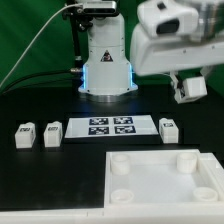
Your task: Assemble one leg
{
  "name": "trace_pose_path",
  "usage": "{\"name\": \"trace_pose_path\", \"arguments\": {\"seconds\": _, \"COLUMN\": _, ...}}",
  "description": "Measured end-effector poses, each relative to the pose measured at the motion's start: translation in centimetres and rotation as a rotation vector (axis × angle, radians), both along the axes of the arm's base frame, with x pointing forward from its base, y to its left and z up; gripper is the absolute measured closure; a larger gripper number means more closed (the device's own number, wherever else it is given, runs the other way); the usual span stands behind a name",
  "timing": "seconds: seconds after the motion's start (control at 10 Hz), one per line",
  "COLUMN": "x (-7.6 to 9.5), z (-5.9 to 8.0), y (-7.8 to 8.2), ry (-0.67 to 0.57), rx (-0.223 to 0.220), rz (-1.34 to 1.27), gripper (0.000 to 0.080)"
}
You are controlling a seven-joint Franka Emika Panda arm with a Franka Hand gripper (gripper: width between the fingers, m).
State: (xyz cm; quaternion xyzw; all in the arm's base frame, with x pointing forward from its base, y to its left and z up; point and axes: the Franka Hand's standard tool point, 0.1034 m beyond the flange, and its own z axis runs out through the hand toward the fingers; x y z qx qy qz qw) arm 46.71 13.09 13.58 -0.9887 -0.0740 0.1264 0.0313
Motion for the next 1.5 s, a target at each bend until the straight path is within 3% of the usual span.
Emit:
{"name": "trace_pose_path", "arguments": {"seconds": 0.2, "x": -0.4, "z": -0.2, "y": -0.3, "ry": -0.14, "rx": 0.009, "rz": -0.008, "gripper": 0.0509}}
{"name": "trace_pose_path", "arguments": {"seconds": 0.3, "x": 0.9, "z": 0.0, "y": -0.4, "ry": -0.272, "rx": 0.028, "rz": -0.017, "gripper": 0.0509}}
{"name": "trace_pose_path", "arguments": {"seconds": 0.4, "x": 2.7, "z": 0.9, "y": -1.4, "ry": -0.366, "rx": 0.041, "rz": 0.026, "gripper": 0.0509}}
{"name": "trace_pose_path", "arguments": {"seconds": 0.5, "x": 5.9, "z": 2.7, "y": -2.8, "ry": -0.499, "rx": 0.05, "rz": 0.022, "gripper": 0.0509}}
{"name": "trace_pose_path", "arguments": {"seconds": 0.6, "x": 7.9, "z": 3.9, "y": -4.0, "ry": -0.598, "rx": 0.063, "rz": 0.012, "gripper": 0.0509}}
{"name": "trace_pose_path", "arguments": {"seconds": 0.8, "x": 10.9, "z": 4.8, "y": -3.9, "ry": -0.726, "rx": 0.074, "rz": -0.003, "gripper": 0.0509}}
{"name": "trace_pose_path", "arguments": {"seconds": 0.9, "x": 11.3, "z": 5.2, "y": -4.4, "ry": -0.865, "rx": 0.068, "rz": 0.006, "gripper": 0.0509}}
{"name": "trace_pose_path", "arguments": {"seconds": 1.0, "x": 10.5, "z": 4.4, "y": -4.8, "ry": -0.905, "rx": 0.063, "rz": 0.001, "gripper": 0.0509}}
{"name": "trace_pose_path", "arguments": {"seconds": 1.4, "x": 10.5, "z": 3.9, "y": -4.6, "ry": -0.885, "rx": 0.065, "rz": 0.003, "gripper": 0.0509}}
{"name": "trace_pose_path", "arguments": {"seconds": 1.5, "x": 10.9, "z": 2.5, "y": -4.2, "ry": -0.897, "rx": 0.073, "rz": 0.002, "gripper": 0.0509}}
